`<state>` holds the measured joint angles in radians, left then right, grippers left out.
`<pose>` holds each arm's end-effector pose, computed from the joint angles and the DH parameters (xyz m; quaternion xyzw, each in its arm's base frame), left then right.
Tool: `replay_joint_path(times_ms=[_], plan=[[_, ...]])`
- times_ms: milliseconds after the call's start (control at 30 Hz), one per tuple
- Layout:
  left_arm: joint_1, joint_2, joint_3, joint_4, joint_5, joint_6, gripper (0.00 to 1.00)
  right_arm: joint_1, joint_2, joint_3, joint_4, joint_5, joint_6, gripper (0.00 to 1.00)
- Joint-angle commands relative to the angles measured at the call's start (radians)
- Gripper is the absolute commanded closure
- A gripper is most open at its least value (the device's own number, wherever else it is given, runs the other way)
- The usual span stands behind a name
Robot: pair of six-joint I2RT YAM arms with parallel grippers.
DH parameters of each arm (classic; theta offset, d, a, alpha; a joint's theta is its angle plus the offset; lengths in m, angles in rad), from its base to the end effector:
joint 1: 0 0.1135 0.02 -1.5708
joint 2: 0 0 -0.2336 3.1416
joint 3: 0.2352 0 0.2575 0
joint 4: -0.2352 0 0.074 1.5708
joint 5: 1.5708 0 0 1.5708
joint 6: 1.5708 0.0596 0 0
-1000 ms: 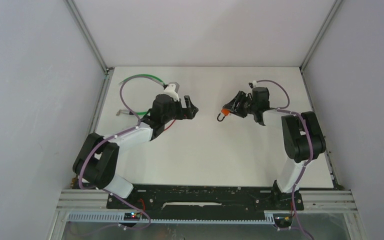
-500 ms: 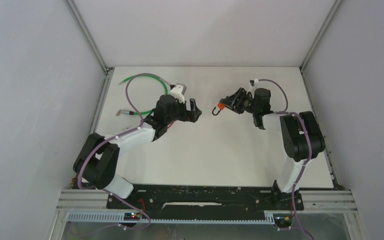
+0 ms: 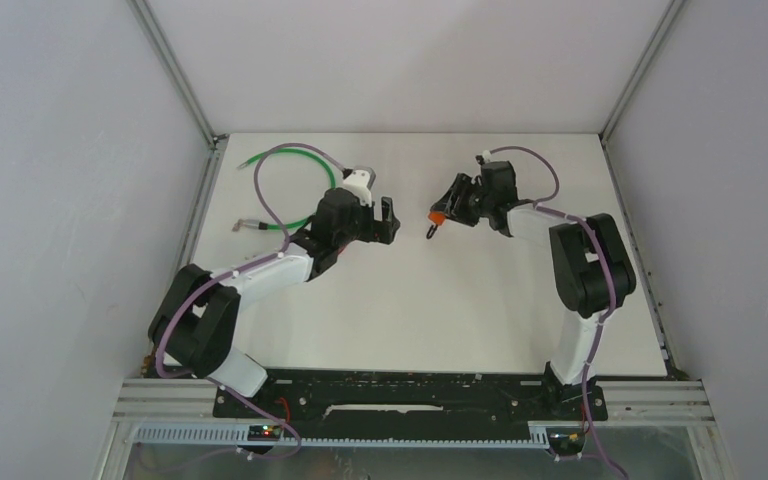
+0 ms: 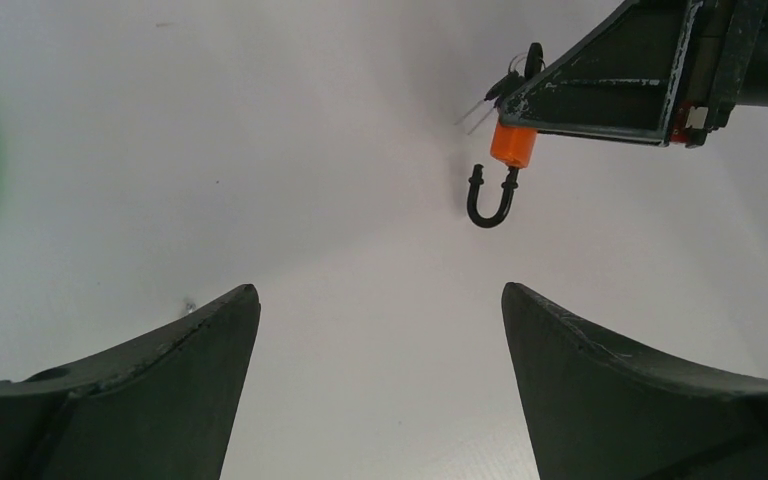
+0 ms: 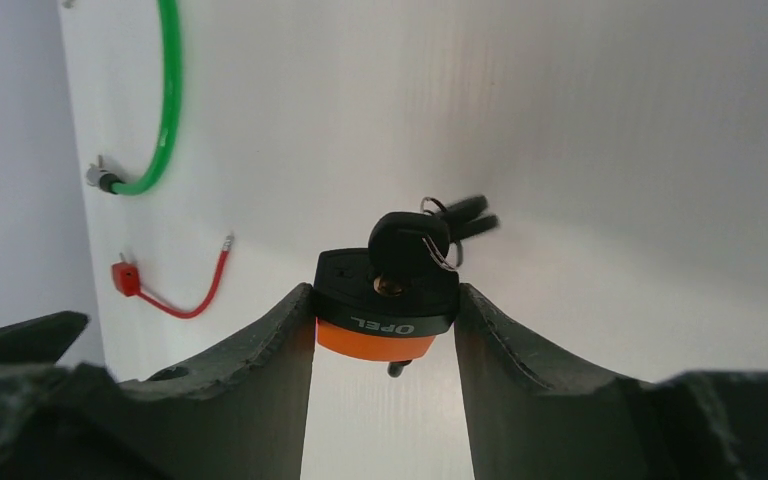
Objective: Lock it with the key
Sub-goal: Pick up the lock from the center of the board.
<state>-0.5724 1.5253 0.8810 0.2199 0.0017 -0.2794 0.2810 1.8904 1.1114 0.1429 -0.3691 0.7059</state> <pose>0.3088 -0.1991 0.1894 0.1231 0.8311 -0.2247 0.4936 0.3956 0.1366 0.1251 0.1042 0.8753 0.3541 0.3124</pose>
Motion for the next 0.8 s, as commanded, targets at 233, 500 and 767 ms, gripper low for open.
replay_joint_path(times_ms=[233, 500, 767], plan=[[-0.015, 0.005, 0.062, -0.028, -0.124, 0.046, 0.06, 0.011, 0.096, 0.159, -0.279, 0.145, -0.067, 0.63], [-0.083, 0.038, 0.105, -0.075, -0.231, 0.126, 0.05, 0.013, 0.114, 0.187, -0.330, 0.179, -0.070, 0.42], [-0.108, 0.060, 0.125, -0.090, -0.250, 0.148, 0.03, 0.013, 0.100, 0.186, -0.336, 0.179, -0.069, 0.25]])
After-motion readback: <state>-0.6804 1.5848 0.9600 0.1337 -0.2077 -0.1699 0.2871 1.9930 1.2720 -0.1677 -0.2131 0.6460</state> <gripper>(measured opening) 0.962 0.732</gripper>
